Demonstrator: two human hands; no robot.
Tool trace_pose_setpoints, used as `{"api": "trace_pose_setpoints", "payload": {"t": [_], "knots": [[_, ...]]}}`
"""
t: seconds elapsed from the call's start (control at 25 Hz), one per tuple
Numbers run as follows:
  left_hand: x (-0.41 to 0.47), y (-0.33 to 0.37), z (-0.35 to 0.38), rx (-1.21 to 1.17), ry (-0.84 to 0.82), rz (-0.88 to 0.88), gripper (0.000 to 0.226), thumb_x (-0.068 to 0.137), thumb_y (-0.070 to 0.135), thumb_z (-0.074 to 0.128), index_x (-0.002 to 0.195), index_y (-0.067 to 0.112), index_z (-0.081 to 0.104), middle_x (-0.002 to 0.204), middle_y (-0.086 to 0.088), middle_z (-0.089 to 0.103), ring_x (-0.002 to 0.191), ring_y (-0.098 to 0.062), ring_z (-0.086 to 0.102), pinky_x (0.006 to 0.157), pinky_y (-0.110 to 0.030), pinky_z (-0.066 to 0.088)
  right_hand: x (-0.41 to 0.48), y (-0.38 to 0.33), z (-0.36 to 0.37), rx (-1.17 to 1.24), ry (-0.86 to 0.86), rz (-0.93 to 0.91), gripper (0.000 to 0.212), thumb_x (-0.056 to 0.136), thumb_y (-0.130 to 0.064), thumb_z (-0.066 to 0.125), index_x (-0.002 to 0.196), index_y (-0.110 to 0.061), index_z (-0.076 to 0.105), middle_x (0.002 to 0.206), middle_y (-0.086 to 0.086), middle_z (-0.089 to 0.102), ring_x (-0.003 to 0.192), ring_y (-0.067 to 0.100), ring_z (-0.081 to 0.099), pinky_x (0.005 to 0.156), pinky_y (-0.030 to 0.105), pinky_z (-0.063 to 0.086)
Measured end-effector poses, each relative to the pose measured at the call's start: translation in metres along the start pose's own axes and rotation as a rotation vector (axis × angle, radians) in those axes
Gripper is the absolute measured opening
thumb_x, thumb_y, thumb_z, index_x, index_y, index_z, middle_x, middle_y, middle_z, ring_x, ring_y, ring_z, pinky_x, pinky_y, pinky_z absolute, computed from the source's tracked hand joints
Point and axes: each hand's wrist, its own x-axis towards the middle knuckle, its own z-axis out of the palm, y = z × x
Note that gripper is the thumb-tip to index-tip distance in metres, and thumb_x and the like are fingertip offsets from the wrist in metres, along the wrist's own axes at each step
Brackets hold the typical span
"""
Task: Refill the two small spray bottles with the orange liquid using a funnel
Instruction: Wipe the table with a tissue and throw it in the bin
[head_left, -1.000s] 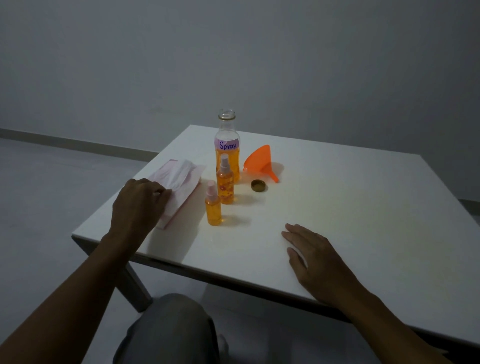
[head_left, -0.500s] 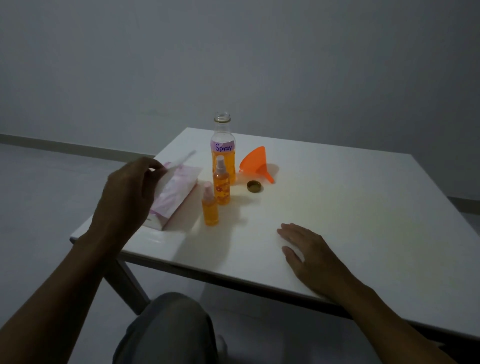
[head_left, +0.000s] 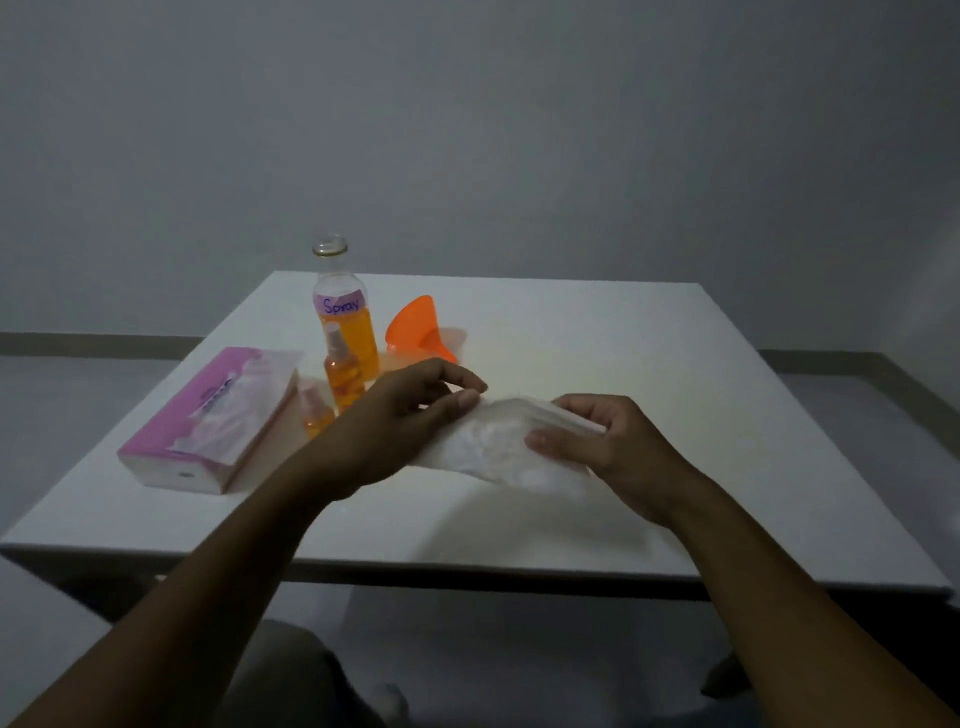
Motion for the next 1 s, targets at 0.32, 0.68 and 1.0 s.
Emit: {"api": "trace_pose_setpoints", "payload": {"t": [0.32, 0.68, 1.0], "knots": [[0.061, -0.06, 0.067, -0.372, 0.015, -0.283, 0.027, 0.085, 0.013, 0.071, 0.11, 0.007, 0.063, 0.097, -0.015, 0.074, 0.096, -0.04, 0.067, 0.082, -0.051, 0.054, -0.009, 0.038, -0.055, -0.177, 0.243, 0.428, 0.024, 0.082, -0.026, 0.08, 0.101, -0.012, 0.075, 0.096, 0.005, 0.077, 0.085, 0.018, 0.073, 0.07, 0.031, 0.06], [0.086, -0.104, 0.078, 0.366, 0.163, 0.06, 0.034, 0.096, 0.022, 0.052, 0.13, 0.016, 0.054, 0.13, -0.004, 0.058, 0.115, -0.02, 0.056, 0.096, -0.035, 0.047, 0.011, 0.071, -0.033, -1.054, -0.016, -0.242, 0.057, 0.1, -0.043, 0.048, 0.152, -0.028, 0.032, 0.161, -0.01, 0.028, 0.15, 0.005, 0.017, 0.124, 0.035, 0.019], [0.071, -0.132, 0.084, 0.61, 0.28, 0.046, 0.043, 0.093, 0.017, 0.052, 0.133, 0.003, 0.053, 0.138, -0.018, 0.054, 0.129, -0.033, 0.05, 0.11, -0.044, 0.036, 0.07, 0.099, -0.007, -1.331, -0.071, -0.222, 0.058, 0.106, -0.034, 0.018, 0.157, -0.007, 0.02, 0.166, 0.008, 0.019, 0.154, 0.018, 0.015, 0.125, 0.039, 0.011]]}}
